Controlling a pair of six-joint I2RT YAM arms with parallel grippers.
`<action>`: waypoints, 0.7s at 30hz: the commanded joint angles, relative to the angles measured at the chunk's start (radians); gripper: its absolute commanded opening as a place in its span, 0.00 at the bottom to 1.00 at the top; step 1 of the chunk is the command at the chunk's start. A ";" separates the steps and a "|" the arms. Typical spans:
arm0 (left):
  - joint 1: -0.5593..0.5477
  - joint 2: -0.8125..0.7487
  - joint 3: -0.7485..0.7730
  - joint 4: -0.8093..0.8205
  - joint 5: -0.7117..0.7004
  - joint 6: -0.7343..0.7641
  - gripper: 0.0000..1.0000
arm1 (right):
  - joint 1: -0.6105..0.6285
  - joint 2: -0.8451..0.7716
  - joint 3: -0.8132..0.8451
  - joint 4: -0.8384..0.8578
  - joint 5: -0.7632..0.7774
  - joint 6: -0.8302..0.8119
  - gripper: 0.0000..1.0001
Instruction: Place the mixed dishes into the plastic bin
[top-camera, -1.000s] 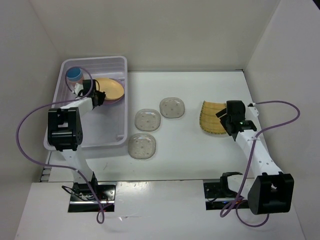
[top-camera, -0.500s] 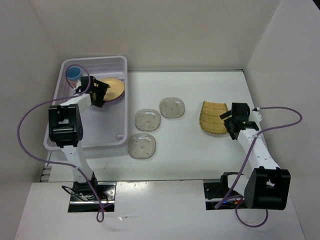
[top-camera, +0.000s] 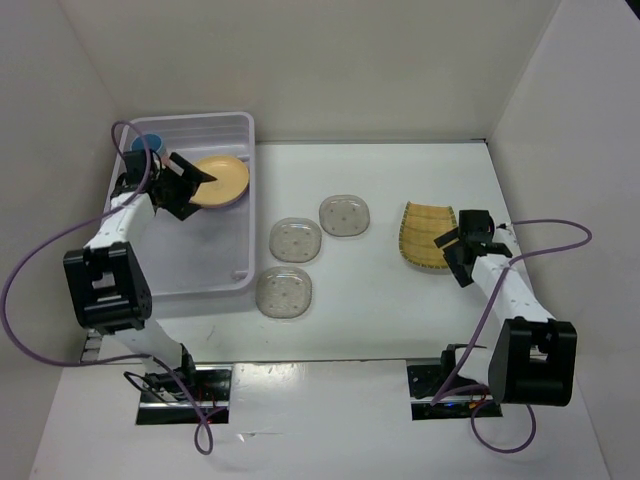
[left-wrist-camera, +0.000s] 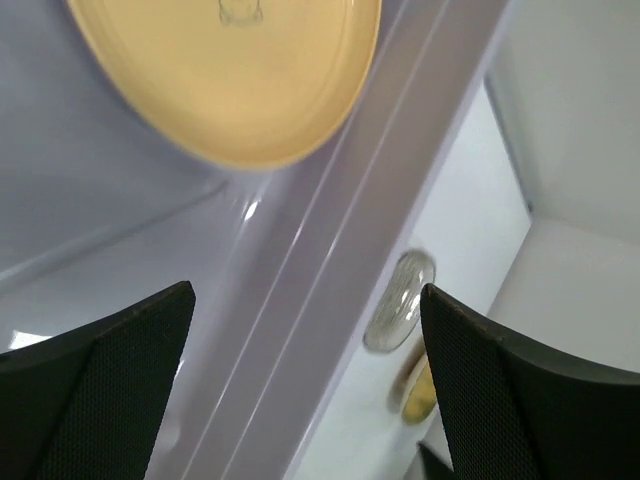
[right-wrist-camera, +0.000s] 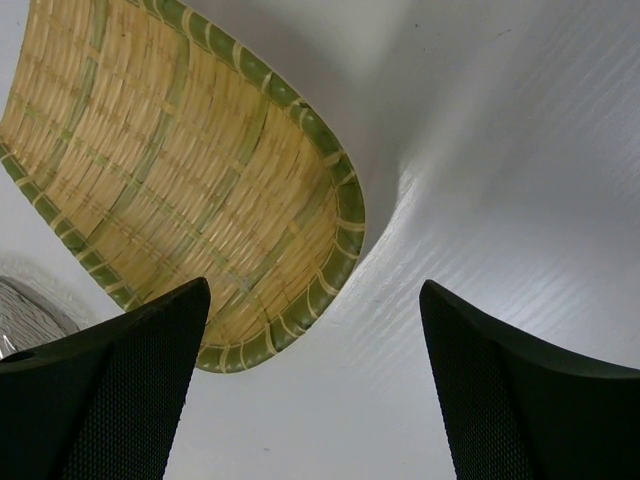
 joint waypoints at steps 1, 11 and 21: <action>-0.019 -0.164 -0.044 -0.093 0.037 0.190 1.00 | -0.007 0.028 -0.010 0.037 -0.001 -0.010 0.90; -0.019 -0.323 -0.032 -0.140 0.206 0.379 1.00 | -0.007 0.106 -0.046 0.142 -0.054 0.008 0.80; -0.086 -0.293 0.058 -0.006 0.549 0.416 1.00 | -0.007 0.222 -0.036 0.223 -0.044 -0.010 0.44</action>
